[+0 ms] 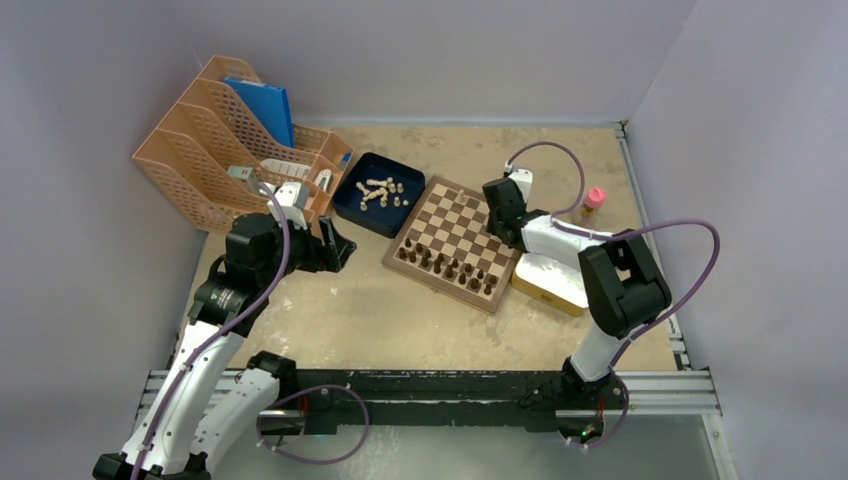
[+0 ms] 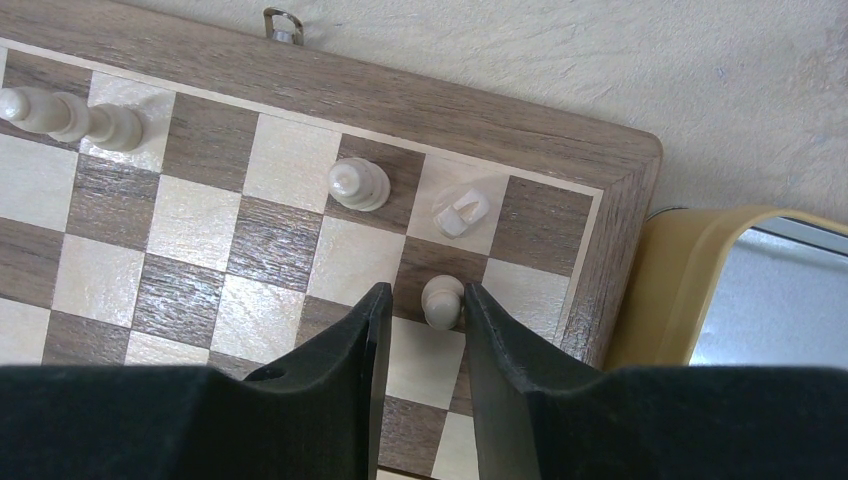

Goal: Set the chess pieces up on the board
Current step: Place the chess piece on the chessboard.

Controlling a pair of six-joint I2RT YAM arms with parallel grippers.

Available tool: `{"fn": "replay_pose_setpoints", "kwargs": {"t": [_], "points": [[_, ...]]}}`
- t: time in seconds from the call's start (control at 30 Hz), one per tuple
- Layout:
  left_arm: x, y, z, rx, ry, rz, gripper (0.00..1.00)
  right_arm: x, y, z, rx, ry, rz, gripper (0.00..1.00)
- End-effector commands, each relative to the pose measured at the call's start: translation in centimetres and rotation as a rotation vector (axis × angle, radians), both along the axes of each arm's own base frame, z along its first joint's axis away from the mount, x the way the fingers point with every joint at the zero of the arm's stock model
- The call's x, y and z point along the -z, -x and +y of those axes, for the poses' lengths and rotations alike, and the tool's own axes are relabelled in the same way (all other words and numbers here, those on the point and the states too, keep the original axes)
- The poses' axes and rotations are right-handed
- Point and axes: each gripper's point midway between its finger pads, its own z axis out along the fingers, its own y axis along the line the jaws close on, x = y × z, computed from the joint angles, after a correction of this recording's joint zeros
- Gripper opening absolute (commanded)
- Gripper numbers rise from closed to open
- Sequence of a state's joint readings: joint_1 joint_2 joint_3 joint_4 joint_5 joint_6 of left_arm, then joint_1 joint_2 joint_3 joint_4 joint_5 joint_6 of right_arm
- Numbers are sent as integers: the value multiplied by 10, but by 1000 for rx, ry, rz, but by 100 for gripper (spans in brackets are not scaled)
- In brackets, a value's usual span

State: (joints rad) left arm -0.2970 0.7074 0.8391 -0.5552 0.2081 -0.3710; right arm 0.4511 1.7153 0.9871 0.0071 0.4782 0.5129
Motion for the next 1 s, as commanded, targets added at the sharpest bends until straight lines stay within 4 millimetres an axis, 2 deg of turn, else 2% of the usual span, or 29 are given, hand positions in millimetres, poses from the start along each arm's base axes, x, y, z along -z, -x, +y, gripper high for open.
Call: {"fn": "replay_pose_setpoints", "kwargs": {"t": [0.0, 0.97], "points": [[-13, -5, -2, 7, 8, -61, 81, -2, -7, 1, 10, -15, -23, 35], [-14, -5, -2, 9, 8, -63, 81, -2, -8, 1, 12, -12, -21, 34]]}}
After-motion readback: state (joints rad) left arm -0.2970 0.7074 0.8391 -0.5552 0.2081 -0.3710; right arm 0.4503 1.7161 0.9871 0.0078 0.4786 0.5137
